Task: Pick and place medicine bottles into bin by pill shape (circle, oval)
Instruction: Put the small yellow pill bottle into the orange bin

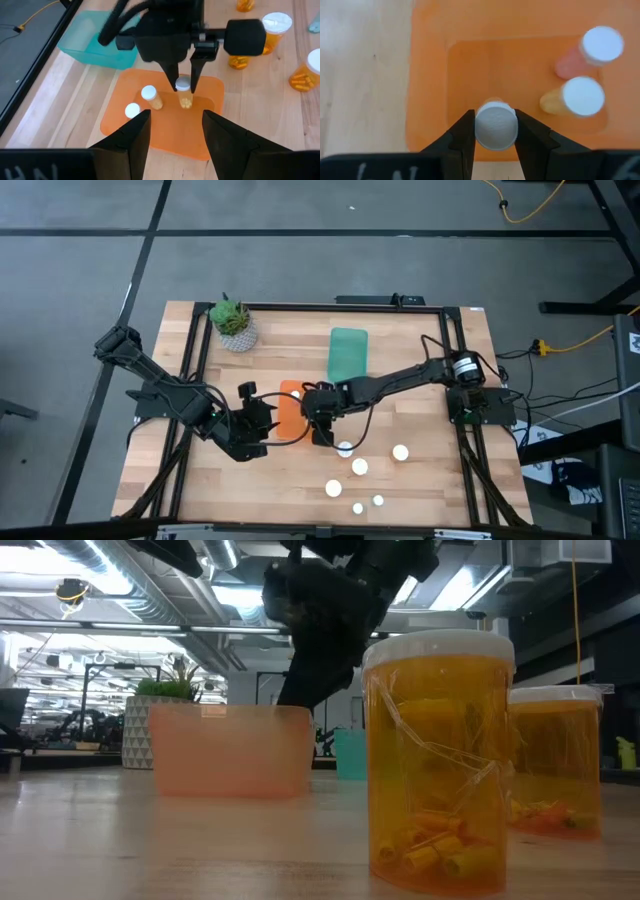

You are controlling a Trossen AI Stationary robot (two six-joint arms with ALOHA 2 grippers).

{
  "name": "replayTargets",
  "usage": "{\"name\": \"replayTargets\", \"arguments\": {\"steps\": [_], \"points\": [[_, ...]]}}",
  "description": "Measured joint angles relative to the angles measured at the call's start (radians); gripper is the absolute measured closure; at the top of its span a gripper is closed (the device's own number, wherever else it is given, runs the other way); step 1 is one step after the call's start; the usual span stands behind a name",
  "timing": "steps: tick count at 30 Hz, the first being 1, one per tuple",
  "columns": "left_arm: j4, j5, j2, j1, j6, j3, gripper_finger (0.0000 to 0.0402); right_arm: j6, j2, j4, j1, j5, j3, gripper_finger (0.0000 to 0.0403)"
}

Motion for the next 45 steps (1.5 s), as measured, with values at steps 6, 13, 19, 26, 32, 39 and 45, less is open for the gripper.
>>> {"name": "replayTargets", "arguments": {"steps": [6,13,19,26,32,39,45], "points": [[0.000,0.000,0.000,0.000,0.001,0.000,0.0231,-0.002,0.034,0.023,0.000,0.002,0.000,0.0288],[0.001,0.000,0.000,0.000,0.003,0.000,0.0231,0.000,0.032,0.023,0.000,0.001,0.000,0.0288],[0.001,0.000,0.000,0.000,0.002,0.000,0.0231,0.005,0.032,0.035,0.000,0.001,0.000,0.0287],[0.000,0.000,0.000,0.000,0.003,0.000,0.0231,0.005,0.032,0.037,0.000,-0.001,0.000,0.0257],[0.000,0.000,0.000,0.000,0.003,0.000,0.0231,0.007,0.032,0.037,0.000,-0.001,0.000,0.0243],[0.000,0.000,0.000,0.000,0.003,0.000,0.0231,0.007,0.032,0.037,0.000,-0.001,0.000,0.0242],[0.000,0.000,0.000,0.000,0.003,0.000,0.0231,0.006,0.032,0.037,0.000,-0.001,0.000,0.0246]]}}
